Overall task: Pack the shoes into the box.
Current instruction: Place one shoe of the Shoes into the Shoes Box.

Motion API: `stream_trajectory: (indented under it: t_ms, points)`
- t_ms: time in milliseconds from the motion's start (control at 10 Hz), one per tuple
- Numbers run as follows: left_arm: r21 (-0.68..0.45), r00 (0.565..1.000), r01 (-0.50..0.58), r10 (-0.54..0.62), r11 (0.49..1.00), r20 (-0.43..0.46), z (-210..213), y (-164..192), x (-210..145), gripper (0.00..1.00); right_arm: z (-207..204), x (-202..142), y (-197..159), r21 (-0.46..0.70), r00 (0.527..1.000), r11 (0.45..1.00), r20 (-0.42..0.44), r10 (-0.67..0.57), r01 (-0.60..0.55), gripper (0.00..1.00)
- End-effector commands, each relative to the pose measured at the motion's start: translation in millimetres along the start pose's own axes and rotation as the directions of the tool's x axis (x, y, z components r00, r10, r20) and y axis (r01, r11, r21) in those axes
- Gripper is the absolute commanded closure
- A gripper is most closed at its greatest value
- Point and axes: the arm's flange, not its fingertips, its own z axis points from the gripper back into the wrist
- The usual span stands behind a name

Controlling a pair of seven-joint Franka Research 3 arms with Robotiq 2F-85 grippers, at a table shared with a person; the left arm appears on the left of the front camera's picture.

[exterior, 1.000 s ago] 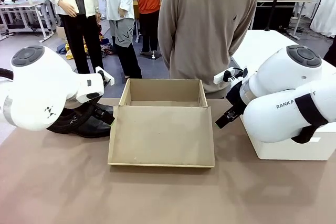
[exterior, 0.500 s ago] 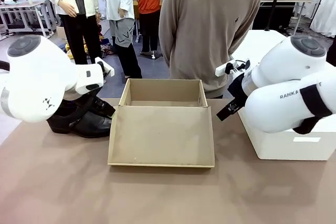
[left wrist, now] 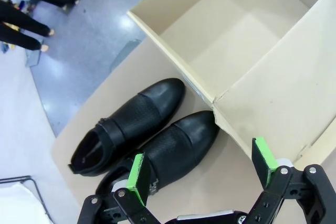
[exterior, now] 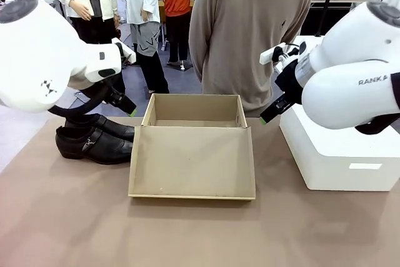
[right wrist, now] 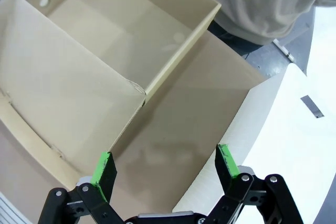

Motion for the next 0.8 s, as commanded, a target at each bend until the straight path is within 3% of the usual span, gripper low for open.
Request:
stream_trajectory:
  t_ms: [0,300,700]
  points:
    - [0.009,0.999,0.044,-0.044,0.999,0.006,17,6,4,0.0,20,-1,-10,0.06,0.998,0.997,0.024,0.05,-0.051,0.0]
    - [-0.119,0.984,0.154,-0.141,0.981,0.106,33,20,3,0.0,41,-7,-18,0.191,0.99,0.975,0.105,0.095,-0.114,0.0]
    - [-0.243,0.915,0.352,-0.278,0.904,0.292,61,36,4,0.0,58,-19,-36,0.298,0.964,0.931,0.224,0.146,-0.21,0.0]
